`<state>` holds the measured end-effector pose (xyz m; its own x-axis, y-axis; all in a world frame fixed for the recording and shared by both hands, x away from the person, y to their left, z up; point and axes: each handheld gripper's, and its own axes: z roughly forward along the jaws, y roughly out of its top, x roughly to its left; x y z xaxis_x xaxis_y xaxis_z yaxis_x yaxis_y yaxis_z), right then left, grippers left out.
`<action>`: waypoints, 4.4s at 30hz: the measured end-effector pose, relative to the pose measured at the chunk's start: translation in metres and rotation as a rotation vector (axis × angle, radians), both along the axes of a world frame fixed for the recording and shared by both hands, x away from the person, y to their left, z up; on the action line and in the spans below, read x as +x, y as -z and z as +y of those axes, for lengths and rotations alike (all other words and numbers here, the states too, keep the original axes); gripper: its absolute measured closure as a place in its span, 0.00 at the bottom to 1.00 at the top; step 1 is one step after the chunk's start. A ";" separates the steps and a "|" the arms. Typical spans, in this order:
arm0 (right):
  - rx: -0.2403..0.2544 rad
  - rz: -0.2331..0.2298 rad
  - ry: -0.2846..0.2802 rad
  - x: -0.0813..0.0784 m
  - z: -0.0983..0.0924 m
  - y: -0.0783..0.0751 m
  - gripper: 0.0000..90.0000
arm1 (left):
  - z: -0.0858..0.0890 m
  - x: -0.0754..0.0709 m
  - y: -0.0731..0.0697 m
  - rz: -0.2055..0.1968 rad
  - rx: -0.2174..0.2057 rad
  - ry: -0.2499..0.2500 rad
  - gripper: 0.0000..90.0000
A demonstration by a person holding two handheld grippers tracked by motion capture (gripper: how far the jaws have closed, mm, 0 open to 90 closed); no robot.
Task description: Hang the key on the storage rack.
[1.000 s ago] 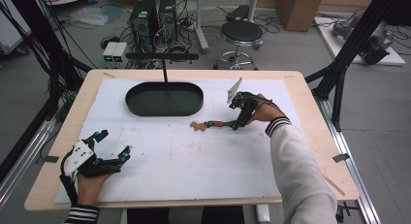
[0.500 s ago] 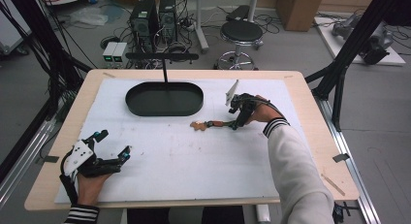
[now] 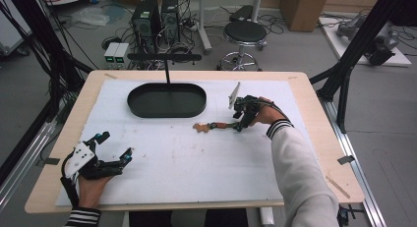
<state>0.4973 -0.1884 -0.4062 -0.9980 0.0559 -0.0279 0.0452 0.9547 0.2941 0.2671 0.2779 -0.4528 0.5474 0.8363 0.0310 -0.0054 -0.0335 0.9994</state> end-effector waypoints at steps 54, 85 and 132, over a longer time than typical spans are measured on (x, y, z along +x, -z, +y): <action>0.166 0.118 0.034 -0.005 -0.002 -0.022 0.89 | 0.002 0.003 -0.001 0.032 -0.014 0.026 0.02; 0.581 0.053 -0.012 -0.062 -0.001 -0.100 0.89 | -0.049 0.073 -0.095 0.127 0.113 0.458 0.02; 0.700 0.068 -0.117 -0.089 0.023 -0.103 0.89 | -0.152 0.116 -0.130 0.269 0.344 0.840 0.22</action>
